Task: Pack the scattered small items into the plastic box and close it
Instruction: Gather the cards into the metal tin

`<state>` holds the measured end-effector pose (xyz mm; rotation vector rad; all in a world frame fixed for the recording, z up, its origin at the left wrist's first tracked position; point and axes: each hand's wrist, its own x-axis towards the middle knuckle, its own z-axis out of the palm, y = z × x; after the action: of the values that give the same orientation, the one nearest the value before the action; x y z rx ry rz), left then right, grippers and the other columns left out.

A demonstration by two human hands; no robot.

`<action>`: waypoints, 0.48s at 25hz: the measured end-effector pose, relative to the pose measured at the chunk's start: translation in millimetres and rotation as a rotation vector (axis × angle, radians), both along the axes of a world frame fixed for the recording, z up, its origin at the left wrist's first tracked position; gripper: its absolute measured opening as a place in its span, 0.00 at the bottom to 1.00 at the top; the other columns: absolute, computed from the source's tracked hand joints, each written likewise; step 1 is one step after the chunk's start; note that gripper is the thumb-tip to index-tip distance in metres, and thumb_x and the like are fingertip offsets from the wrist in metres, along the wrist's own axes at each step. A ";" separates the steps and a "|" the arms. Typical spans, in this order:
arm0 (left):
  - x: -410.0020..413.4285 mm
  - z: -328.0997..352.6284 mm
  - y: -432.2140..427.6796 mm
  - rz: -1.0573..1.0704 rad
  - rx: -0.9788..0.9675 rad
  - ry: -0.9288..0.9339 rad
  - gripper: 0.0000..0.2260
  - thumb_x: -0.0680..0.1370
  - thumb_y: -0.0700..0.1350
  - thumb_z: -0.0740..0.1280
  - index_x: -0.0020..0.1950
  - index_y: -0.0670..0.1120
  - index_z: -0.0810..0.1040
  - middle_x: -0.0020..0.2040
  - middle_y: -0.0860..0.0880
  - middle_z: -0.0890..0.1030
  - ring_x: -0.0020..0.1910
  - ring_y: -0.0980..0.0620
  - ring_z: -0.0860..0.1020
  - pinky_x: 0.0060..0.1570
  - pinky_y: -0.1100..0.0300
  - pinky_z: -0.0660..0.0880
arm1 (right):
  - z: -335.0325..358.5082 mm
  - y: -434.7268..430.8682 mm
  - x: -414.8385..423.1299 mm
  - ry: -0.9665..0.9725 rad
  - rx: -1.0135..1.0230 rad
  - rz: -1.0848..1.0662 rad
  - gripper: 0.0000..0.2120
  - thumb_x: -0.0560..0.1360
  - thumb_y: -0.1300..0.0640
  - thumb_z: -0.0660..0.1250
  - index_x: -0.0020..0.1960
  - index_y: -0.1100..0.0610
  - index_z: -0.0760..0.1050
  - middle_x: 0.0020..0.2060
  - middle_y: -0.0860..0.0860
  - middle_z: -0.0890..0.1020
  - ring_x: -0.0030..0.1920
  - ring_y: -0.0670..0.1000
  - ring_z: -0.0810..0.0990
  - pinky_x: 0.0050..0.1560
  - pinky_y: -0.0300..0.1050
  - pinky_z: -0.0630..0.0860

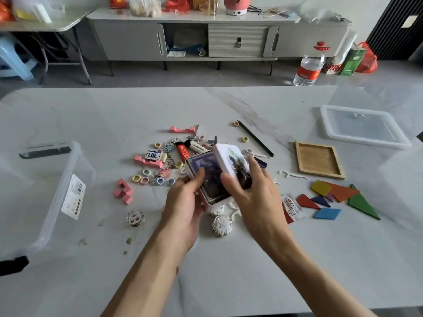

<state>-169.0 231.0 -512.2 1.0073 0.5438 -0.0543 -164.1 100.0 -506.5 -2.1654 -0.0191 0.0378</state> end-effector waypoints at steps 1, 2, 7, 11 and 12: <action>-0.9 0.5 -3.0 -0.011 -0.048 -0.009 0.15 0.79 0.49 0.65 0.60 0.41 0.81 0.51 0.42 0.85 0.47 0.46 0.85 0.44 0.51 0.82 | -1.2 4.2 -1.4 -0.005 -0.062 -0.003 0.36 0.71 0.35 0.63 0.76 0.47 0.59 0.65 0.47 0.72 0.64 0.49 0.71 0.61 0.40 0.65; -1.4 1.1 -5.3 -0.021 -0.106 -0.014 0.16 0.80 0.52 0.64 0.59 0.42 0.81 0.49 0.43 0.86 0.43 0.47 0.85 0.37 0.55 0.82 | -1.5 6.1 -2.1 -0.009 -0.103 0.000 0.37 0.71 0.34 0.62 0.75 0.46 0.60 0.65 0.47 0.71 0.64 0.49 0.70 0.59 0.39 0.64; -1.3 -0.1 -8.0 -0.080 -0.168 -0.006 0.23 0.80 0.60 0.59 0.58 0.43 0.82 0.48 0.44 0.85 0.39 0.52 0.84 0.34 0.61 0.77 | -3.6 10.6 -3.2 -0.065 -0.228 -0.016 0.38 0.68 0.31 0.63 0.73 0.46 0.62 0.65 0.45 0.71 0.62 0.50 0.73 0.57 0.42 0.67; -4.5 2.6 -8.1 -0.151 -0.136 -0.045 0.19 0.80 0.55 0.61 0.60 0.44 0.82 0.54 0.44 0.85 0.49 0.50 0.83 0.43 0.59 0.77 | -7.7 14.3 -3.5 -0.183 -0.326 -0.062 0.35 0.68 0.30 0.62 0.69 0.48 0.66 0.58 0.47 0.75 0.55 0.52 0.78 0.51 0.46 0.72; -4.8 3.2 -7.9 -0.151 -0.135 -0.050 0.17 0.80 0.53 0.62 0.60 0.44 0.82 0.54 0.44 0.85 0.49 0.50 0.83 0.43 0.59 0.78 | -8.6 15.3 -3.3 -0.210 -0.351 -0.066 0.34 0.69 0.29 0.61 0.68 0.48 0.67 0.57 0.46 0.76 0.53 0.52 0.79 0.50 0.46 0.73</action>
<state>-173.8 223.1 -509.0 0.9140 0.4124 -0.1977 -167.4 115.3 -515.1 -2.5100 -0.0661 -0.2404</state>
